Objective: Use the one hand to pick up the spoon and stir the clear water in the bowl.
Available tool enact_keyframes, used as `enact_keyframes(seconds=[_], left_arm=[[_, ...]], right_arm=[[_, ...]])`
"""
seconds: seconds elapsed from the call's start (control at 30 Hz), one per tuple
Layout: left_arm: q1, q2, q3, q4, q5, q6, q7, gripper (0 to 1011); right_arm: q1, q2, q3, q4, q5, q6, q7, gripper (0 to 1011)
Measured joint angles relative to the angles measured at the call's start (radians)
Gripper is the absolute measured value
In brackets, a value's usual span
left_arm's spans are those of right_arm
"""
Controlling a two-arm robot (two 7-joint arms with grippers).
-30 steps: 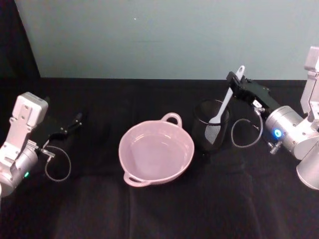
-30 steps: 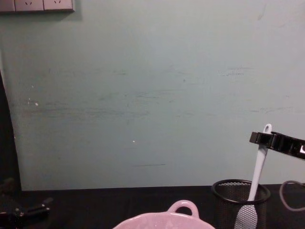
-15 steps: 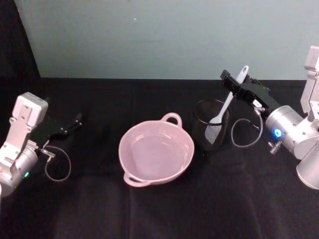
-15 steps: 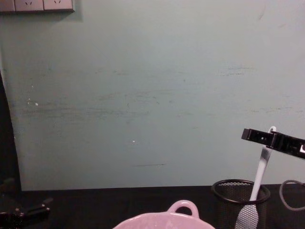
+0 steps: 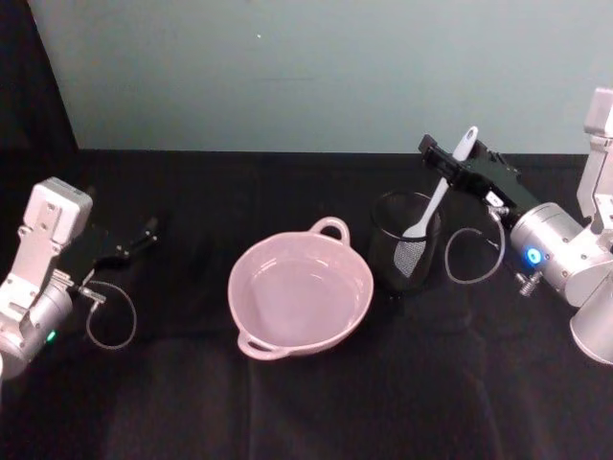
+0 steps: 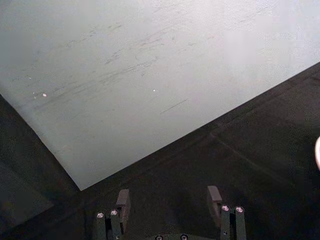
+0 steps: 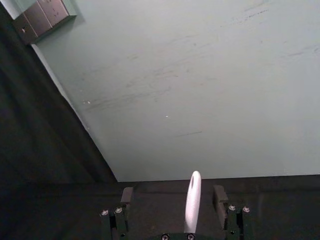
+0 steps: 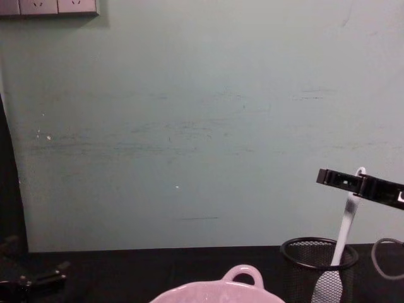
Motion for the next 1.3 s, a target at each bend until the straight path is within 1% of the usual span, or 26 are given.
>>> enact_keyframes(seconds=[0.23,0.37,0.43,0.47,0.6,0.77,0.8,0.83,0.9,1.03,1.13,1.23,1.3], left_arm=[[0.0,0.0,0.0,0.0,0.0,0.0,0.0,1011],[0.0,0.0,0.0,0.0,0.0,0.0,0.0,1011],[0.0,0.0,0.0,0.0,0.0,0.0,0.0,1011],[0.0,0.0,0.0,0.0,0.0,0.0,0.0,1011],[0.0,0.0,0.0,0.0,0.0,0.0,0.0,1011],[0.0,0.0,0.0,0.0,0.0,0.0,0.0,1011],[0.0,0.0,0.0,0.0,0.0,0.0,0.0,1011],[0.0,0.0,0.0,0.0,0.0,0.0,0.0,1011],[0.0,0.0,0.0,0.0,0.0,0.0,0.0,1011],[0.0,0.0,0.0,0.0,0.0,0.0,0.0,1011],[0.0,0.0,0.0,0.0,0.0,0.0,0.0,1011],[0.0,0.0,0.0,0.0,0.0,0.0,0.0,1011],[0.0,0.0,0.0,0.0,0.0,0.0,0.0,1011]], right_arm=[[-0.018,0.016,-0.002,-0.021,-0.033,-0.007,-0.014,1002],[-0.042,0.037,-0.002,-0.044,-0.061,-0.03,-0.005,1002],[-0.065,0.054,0.0,-0.064,-0.087,-0.051,0.006,1002],[-0.065,0.054,0.0,-0.064,-0.087,-0.051,0.006,1002],[-0.093,0.079,0.007,-0.085,-0.119,-0.077,0.022,1002],[-0.124,0.108,0.022,-0.102,-0.178,-0.117,0.026,1002],[-0.127,0.11,0.024,-0.103,-0.188,-0.123,0.024,1002],[-0.134,0.114,0.031,-0.104,-0.208,-0.137,0.014,1002],[-0.141,0.114,0.043,-0.1,-0.234,-0.155,-0.005,1002],[-0.145,0.106,0.064,-0.078,-0.262,-0.17,-0.035,1002],[-0.145,0.1,0.072,-0.061,-0.283,-0.18,-0.053,1002],[-0.133,0.088,0.078,-0.023,-0.314,-0.189,-0.071,1002],[-0.121,0.08,0.078,0.0,-0.326,-0.191,-0.075,1002]])
